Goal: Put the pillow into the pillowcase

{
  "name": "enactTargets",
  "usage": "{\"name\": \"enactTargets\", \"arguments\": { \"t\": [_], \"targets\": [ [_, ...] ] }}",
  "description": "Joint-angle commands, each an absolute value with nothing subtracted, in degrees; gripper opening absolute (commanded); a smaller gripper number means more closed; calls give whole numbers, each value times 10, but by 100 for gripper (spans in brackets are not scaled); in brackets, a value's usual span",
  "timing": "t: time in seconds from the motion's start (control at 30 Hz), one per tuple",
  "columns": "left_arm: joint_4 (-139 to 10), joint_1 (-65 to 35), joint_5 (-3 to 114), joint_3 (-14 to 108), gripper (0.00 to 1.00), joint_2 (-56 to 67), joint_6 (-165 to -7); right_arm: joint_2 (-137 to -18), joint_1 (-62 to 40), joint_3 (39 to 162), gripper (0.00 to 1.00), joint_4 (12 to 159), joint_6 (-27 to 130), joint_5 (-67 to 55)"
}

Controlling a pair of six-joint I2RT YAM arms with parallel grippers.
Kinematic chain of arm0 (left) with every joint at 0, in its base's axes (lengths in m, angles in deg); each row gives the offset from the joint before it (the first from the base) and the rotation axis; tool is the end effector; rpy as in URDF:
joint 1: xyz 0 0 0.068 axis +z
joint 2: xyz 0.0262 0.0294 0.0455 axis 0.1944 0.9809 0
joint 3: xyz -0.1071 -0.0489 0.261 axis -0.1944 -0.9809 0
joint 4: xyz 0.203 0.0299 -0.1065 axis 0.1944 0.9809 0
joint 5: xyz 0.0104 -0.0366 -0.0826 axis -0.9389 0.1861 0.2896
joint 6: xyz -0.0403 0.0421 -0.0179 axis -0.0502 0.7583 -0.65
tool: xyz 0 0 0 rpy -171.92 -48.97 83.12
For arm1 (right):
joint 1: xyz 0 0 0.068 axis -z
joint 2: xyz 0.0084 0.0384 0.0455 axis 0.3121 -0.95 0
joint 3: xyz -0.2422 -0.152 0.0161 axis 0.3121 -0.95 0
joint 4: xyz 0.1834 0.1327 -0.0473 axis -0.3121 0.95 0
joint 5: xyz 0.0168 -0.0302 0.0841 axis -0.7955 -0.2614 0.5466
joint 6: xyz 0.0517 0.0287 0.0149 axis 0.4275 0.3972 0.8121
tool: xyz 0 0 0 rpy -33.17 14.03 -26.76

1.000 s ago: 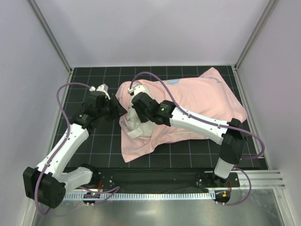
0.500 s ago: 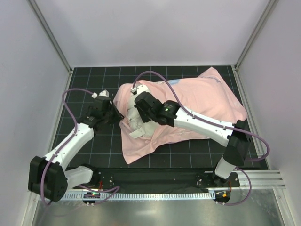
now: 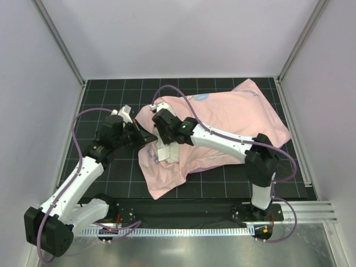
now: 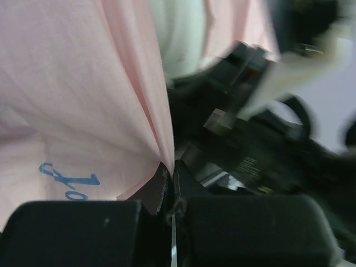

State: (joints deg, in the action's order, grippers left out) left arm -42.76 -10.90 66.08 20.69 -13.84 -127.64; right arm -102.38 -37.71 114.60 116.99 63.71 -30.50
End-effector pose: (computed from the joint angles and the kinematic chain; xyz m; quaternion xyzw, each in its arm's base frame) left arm 0.1671 -0.0837 0.3081 -0.1480 0.8435 -0.4150 0.3072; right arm 0.2321 0.3198 0.2932 -0.2458 0.8919 0.1097 0.3633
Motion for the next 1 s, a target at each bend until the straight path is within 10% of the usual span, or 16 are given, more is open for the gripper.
{"name": "enactTargets", "arguments": {
  "t": [0.0,0.43,0.63,0.97],
  "targets": [
    [-536,-117,812,261,0,-177,-1381,-1075,-374,1118,4,1094,674,-273],
    [-535,-116,798,368,0,-209,-1454,-1019,-372,1047,5,1074,690,-263],
    [-507,-116,787,315,0,-204,-1397,-907,-373,1035,60,1080,687,-238],
    [-472,-73,818,213,0,-246,-1352,-791,-361,1090,75,1154,673,-212]
  ]
}}
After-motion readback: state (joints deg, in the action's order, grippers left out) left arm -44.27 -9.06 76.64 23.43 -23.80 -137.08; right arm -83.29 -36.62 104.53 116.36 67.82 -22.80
